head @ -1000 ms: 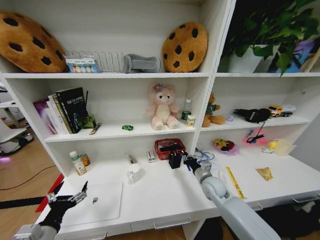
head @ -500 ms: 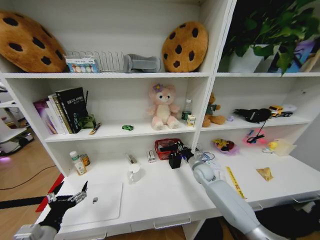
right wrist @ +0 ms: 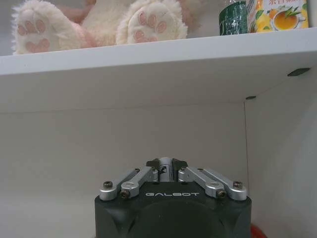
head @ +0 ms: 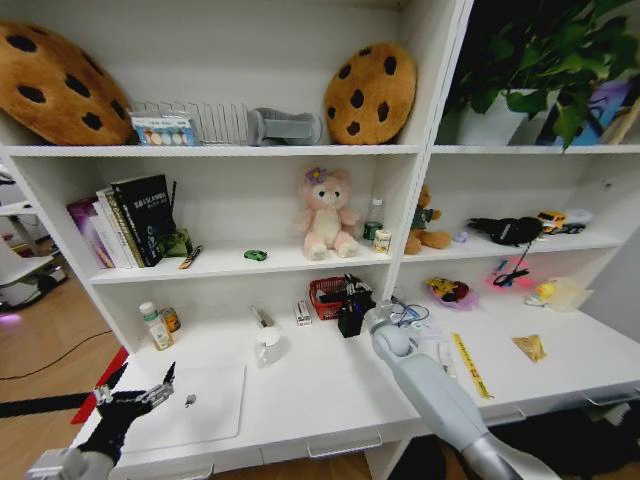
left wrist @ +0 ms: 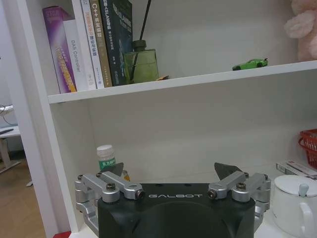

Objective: Organize the objects on the table.

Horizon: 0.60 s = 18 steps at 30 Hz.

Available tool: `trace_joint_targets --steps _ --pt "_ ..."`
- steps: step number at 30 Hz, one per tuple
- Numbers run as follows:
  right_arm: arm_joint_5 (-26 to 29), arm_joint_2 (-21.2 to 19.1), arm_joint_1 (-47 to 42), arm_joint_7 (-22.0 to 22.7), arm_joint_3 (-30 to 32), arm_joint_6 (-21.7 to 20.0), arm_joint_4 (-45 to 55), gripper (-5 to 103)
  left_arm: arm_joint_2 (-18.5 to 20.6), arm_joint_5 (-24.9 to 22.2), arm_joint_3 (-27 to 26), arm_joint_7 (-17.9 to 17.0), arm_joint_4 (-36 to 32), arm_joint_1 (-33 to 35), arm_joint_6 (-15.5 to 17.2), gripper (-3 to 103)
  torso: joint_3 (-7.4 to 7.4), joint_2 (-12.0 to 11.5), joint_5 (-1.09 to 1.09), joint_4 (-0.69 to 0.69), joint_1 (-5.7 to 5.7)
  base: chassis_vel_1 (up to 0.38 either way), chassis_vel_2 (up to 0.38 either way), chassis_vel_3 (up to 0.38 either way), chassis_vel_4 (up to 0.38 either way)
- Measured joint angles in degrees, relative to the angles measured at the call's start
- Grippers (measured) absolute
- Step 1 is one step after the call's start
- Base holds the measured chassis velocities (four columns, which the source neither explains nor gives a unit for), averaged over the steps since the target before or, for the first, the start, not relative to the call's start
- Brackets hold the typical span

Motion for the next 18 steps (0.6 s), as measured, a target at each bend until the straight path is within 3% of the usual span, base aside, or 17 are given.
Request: trace_joint_targets --steps 18 --pt "-4.97 2.73 0.7 -1.55 0.95 5.05 -7.74 13 0.0 0.0 0.0 0.0 0.0 0.0 0.0 100 0.0 0.0 0.0 0.0 0.0 0.0 0.0 0.0 0.0"
